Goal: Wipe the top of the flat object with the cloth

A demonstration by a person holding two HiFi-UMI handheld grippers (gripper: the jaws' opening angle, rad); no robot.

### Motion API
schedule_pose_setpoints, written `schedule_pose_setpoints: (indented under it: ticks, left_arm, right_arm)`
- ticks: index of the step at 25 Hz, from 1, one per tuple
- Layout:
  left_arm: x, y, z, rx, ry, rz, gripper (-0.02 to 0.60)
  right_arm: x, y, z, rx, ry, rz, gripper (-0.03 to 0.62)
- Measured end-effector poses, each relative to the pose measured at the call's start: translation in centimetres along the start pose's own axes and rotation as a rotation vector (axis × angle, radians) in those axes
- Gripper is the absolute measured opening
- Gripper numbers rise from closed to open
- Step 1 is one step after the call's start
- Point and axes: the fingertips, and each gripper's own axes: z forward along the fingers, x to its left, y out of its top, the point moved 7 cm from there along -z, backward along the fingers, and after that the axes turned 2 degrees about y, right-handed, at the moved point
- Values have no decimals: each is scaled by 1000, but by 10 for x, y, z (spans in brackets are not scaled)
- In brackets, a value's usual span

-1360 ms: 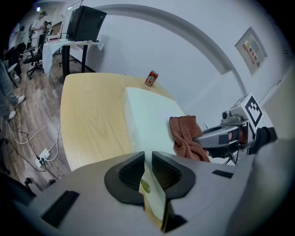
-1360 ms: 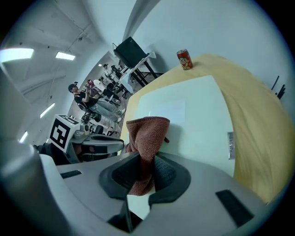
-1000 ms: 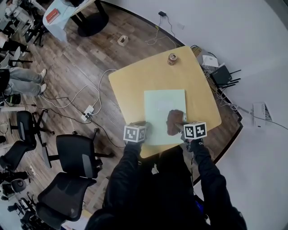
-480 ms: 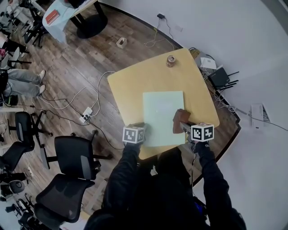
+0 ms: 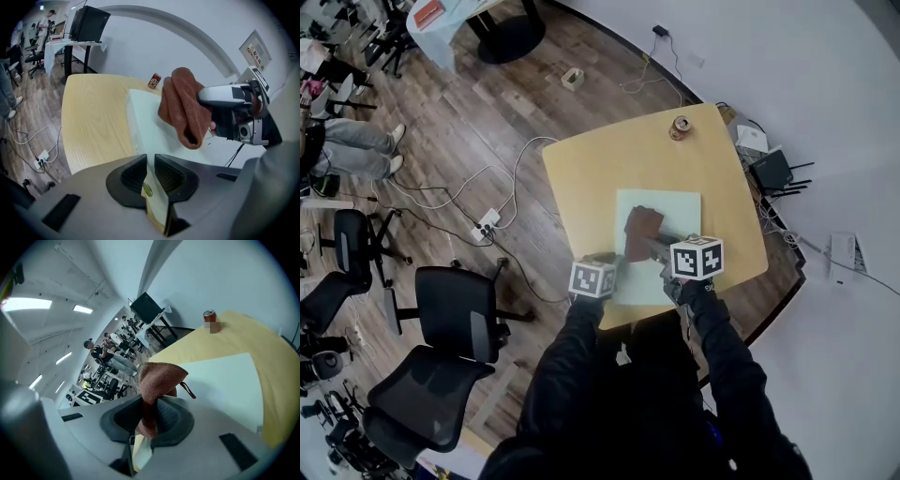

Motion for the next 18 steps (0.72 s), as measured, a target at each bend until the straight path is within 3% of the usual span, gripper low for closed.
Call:
schedule_pose_setpoints:
  ticks: [6, 18]
  left_arm:
    - [2, 0, 2, 4, -17, -19, 72]
    - [2, 0, -2, -6, -29, -11, 72]
  right_arm:
    - [0, -3, 46, 76, 45, 19, 72]
    - [-46, -22, 29, 104, -80, 61, 72]
